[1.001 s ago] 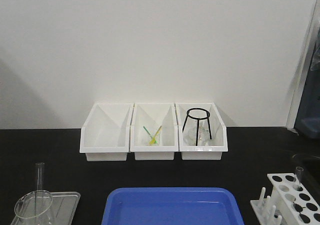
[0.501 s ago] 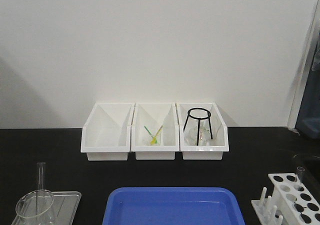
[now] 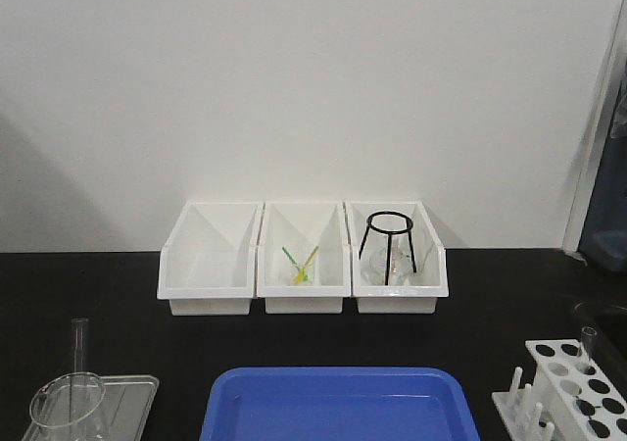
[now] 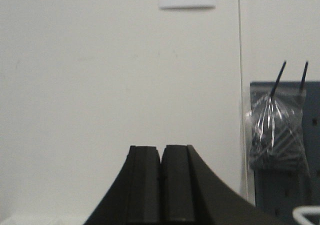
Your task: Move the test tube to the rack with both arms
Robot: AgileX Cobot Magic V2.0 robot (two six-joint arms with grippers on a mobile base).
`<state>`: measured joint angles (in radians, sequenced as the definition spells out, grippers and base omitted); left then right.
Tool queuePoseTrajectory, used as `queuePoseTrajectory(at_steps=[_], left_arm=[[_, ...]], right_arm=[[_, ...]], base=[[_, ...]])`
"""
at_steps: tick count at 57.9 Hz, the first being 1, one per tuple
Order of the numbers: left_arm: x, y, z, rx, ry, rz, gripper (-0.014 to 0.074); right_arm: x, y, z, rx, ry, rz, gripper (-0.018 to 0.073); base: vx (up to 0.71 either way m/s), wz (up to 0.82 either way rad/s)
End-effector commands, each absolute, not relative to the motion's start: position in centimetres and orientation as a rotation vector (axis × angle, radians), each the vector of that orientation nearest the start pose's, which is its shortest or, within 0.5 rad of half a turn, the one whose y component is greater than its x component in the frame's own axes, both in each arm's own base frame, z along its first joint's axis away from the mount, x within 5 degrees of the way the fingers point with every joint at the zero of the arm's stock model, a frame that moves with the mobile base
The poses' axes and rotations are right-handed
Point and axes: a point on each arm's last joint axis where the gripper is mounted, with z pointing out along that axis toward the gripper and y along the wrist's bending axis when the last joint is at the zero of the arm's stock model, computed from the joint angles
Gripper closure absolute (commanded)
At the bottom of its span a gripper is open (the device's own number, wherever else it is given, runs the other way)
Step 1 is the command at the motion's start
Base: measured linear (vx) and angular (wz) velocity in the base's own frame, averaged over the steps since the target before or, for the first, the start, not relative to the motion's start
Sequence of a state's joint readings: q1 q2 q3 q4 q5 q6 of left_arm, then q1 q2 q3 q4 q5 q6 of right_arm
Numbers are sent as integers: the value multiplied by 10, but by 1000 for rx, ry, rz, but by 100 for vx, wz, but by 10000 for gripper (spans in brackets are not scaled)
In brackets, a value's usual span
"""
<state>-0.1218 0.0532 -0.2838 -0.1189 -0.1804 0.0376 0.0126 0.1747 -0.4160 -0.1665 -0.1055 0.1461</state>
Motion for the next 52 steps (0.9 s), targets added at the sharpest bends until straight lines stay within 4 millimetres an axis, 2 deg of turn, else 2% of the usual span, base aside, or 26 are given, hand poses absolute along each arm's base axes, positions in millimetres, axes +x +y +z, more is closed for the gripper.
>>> queuePoseTrajectory(at_steps=[1, 4, 7, 12, 19, 25, 31, 39, 47, 52], left_arm=[[32, -2, 375, 22, 1001, -139, 602], [43, -4, 390, 28, 1039, -133, 602], [64, -6, 403, 34, 1108, -133, 602], [99, -11, 410, 41, 1215, -130, 602], [142, -16, 403, 46, 1338, -126, 602], [164, -19, 392, 48, 1410, -122, 602], [177, -20, 384, 51, 1463, -120, 593], [180, -21, 381, 52, 1477, -119, 534], [180, -21, 381, 52, 1481, -120, 389], [180, -21, 380, 53, 1491, -120, 252]], right_arm=[[54, 3, 394, -61, 1090, -21, 570], [72, 3, 405, -63, 1126, -22, 570], [92, 4, 413, -64, 1169, -20, 570], [121, 4, 415, -65, 1238, -16, 570], [151, 5, 406, -65, 1315, -6, 568], [165, 5, 399, -66, 1363, -5, 564], [169, 5, 396, -66, 1383, -5, 549], [169, 5, 396, -67, 1383, -6, 476], [169, 5, 395, -67, 1386, -7, 319], [169, 5, 395, -66, 1393, -7, 165]], base=[[0, 0], [0, 0], [0, 0], [0, 0], [0, 0], [0, 0], [0, 0], [0, 0], [0, 0], [0, 0]])
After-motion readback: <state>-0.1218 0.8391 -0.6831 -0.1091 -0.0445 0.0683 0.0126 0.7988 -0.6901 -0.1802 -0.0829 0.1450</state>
